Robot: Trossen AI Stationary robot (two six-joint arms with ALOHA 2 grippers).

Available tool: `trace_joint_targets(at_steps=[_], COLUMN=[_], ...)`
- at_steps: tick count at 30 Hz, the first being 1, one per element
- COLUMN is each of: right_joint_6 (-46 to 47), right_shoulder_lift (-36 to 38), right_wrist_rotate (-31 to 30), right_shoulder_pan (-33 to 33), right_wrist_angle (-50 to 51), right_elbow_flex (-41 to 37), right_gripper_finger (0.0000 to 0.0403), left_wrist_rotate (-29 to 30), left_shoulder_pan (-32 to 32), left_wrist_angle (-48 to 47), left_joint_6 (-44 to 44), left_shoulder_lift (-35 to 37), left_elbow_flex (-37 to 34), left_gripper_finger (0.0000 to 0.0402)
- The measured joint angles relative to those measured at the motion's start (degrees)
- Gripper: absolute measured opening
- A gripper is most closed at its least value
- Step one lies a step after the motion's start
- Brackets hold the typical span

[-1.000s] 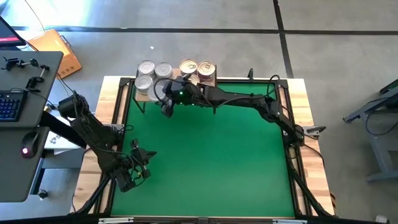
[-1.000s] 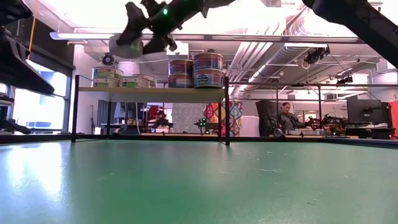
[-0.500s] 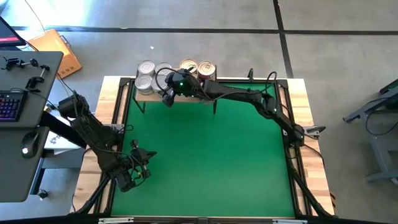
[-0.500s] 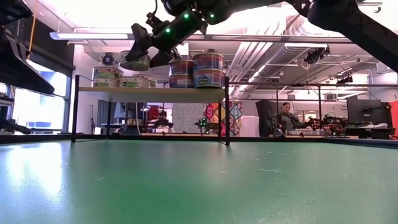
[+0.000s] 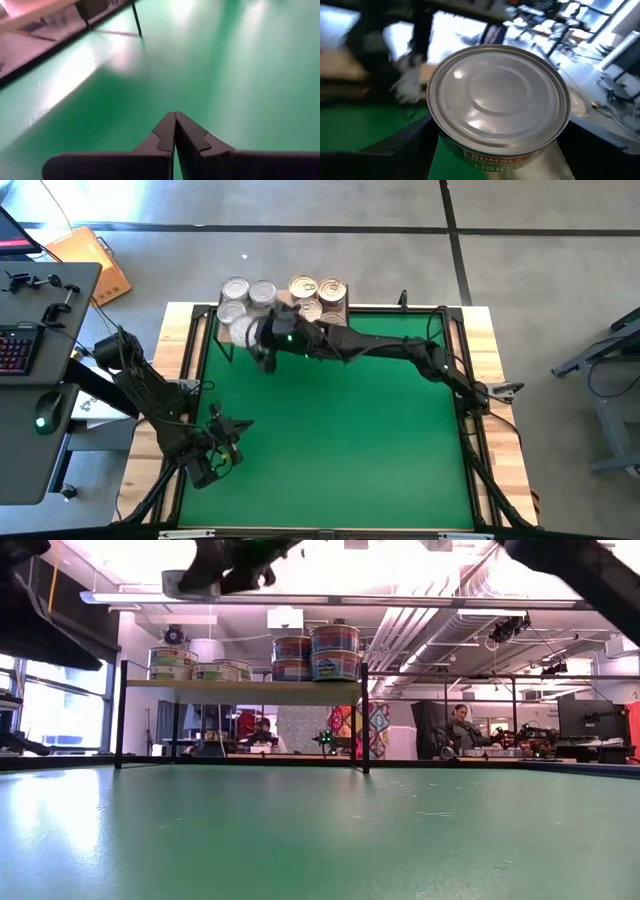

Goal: Stack canned seafood by type on shelf
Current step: Stack the green tuna can on the other green tuna can on the shelf

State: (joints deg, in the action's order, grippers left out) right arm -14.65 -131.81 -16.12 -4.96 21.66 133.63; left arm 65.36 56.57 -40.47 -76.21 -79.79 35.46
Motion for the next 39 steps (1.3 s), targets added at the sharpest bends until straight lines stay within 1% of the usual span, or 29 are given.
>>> trace_joint_targets(at_steps=[3, 6, 10, 13, 16, 19, 21, 24, 27, 30, 33, 36, 39], right_joint_6=[-1.5, 0.8, 4.8, 7.3, 10.9, 14.9, 17.8, 21.7, 23.7, 24.8, 24.9, 24.7, 23.8], right_shoulder_lift=[3.0, 5.5, 8.2, 10.5, 13.5, 17.7, 20.6, 23.9, 25.3, 25.4, 25.4, 25.4, 25.4], right_wrist_rotate=[-0.1, 0.2, 3.1, 4.5, 5.5, 6.1, 5.9, 6.1, 7.6, 9.5, 10.6, 10.8, 12.3], right_shoulder_pan=[2.5, 4.7, 7.6, 9.6, 10.5, 10.7, 10.9, 11.0, 10.7, 10.1, 9.4, 9.3, 9.1], right_wrist_angle=[6.5, 15.1, 19.4, 18.3, 13.2, 2.4, -4.9, -15.9, -25.2, -31.4, -33.0, -33.0, -33.3], right_elbow_flex=[-2.3, -4.0, -8.3, -15.4, -25.7, -35.9, -41.9, -50.3, -56.8, -59.6, -60.3, -60.0, -59.4], right_gripper_finger=[0.0346, 0.0346, 0.0346, 0.0346, 0.0346, 0.0346, 0.0346, 0.0346, 0.0346, 0.0346, 0.0346, 0.0346, 0.0346], left_wrist_rotate=[2.6, 6.4, 11.7, 14.3, 15.1, 14.0, 11.5, 8.3, 7.5, 7.4, 6.0, 5.3, 5.0], left_shoulder_pan=[1.2, 2.5, 3.3, 2.9, 2.3, 1.3, 0.4, -1.7, -4.6, -8.2, -11.8, -14.4, -16.2], left_wrist_angle=[0.1, -0.1, 0.2, 0.3, 1.3, 3.0, 4.6, 6.7, 9.5, 13.3, 16.5, 18.3, 18.4], left_joint_6=[1.8, 9.3, 29.2, 43.4, 55.1, 64.6, 71.0, 77.9, 84.7, 91.8, 96.4, 99.4, 102.0], left_shoulder_lift=[0.0, 0.0, 0.0, 0.0, 0.0, 0.0, 0.0, 0.0, 0.0, 0.0, 0.0, -0.2, -0.9], left_elbow_flex=[0.0, 1.5, 6.6, 11.1, 14.5, 15.8, 15.8, 15.8, 15.8, 15.8, 15.8, 15.8, 15.8], left_gripper_finger=[0.0, 0.0, 0.0, 0.0, 0.0001, 0.0019, 0.0046, 0.0101, 0.0162, 0.0212, 0.0241, 0.0247, 0.024])
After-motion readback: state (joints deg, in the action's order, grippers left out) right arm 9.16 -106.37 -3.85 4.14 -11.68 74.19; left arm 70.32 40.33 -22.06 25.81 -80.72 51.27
